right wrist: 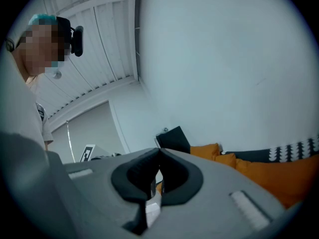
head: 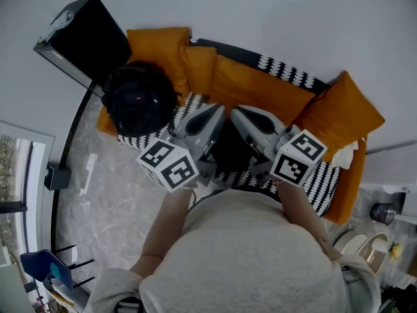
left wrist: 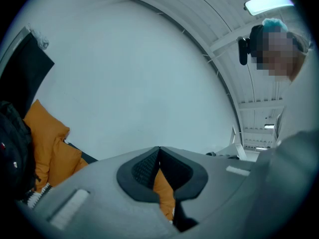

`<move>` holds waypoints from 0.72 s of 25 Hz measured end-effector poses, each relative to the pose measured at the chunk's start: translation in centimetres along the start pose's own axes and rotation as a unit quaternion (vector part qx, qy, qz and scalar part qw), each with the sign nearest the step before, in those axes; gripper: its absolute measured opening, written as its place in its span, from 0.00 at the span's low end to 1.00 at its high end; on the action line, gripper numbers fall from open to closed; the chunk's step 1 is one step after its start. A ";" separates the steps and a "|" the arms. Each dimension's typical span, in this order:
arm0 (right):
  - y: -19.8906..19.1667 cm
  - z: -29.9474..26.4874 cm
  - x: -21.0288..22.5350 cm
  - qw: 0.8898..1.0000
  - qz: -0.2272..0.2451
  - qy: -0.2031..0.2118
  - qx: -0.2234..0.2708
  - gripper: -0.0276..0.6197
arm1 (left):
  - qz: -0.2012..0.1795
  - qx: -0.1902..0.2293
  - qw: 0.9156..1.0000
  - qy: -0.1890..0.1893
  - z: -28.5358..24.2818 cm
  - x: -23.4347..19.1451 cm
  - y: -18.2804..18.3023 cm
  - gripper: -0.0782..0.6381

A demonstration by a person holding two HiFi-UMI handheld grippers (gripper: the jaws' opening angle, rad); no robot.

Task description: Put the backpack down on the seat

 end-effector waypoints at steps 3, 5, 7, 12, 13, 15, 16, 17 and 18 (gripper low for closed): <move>-0.3 -0.3 -0.3 1.000 0.002 0.004 -0.008 0.05 | 0.003 -0.003 1.000 0.003 0.2 0.0 0.1 0.12; -0.5 -0.4 -0.4 1.000 0.011 0.006 -0.014 0.05 | 0.004 -0.006 1.000 0.002 0.3 -0.1 -0.2 0.12; -0.7 -0.5 -0.3 1.000 0.022 0.007 -0.021 0.05 | 0.010 -0.015 1.000 0.004 0.4 -0.3 -0.7 0.12; -0.9 -0.3 -0.3 0.999 0.026 -0.001 -0.024 0.05 | 0.014 -0.027 1.000 0.003 0.7 -0.2 -1.1 0.12; -1.0 -0.3 -0.3 0.999 0.027 -0.002 -0.025 0.05 | 0.015 -0.028 1.000 0.002 0.8 -0.1 -1.1 0.12; -1.3 -0.2 -0.5 0.999 0.026 -0.002 -0.029 0.05 | 0.019 -0.027 0.999 0.002 0.8 0.0 -1.3 0.12; -1.5 -0.1 -0.5 0.999 0.025 -0.002 -0.031 0.05 | 0.022 -0.026 0.999 0.001 0.8 0.1 -1.4 0.12; -1.6 -0.1 -0.6 0.999 0.025 -0.001 -0.032 0.05 | 0.023 -0.026 0.999 0.001 0.8 0.1 -1.5 0.12; -1.7 -0.1 -0.6 0.999 0.026 0.000 -0.033 0.05 | 0.024 -0.026 0.999 0.001 0.8 0.2 -1.6 0.12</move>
Point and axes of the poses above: the fingertips, and each gripper's own axes: z backward along the fingers, x to its right, y out of its top, the point moved 2 cm from there along z, backward along the fingers, and after that the axes turned 13 degrees about -z, right-handed, at the moved point
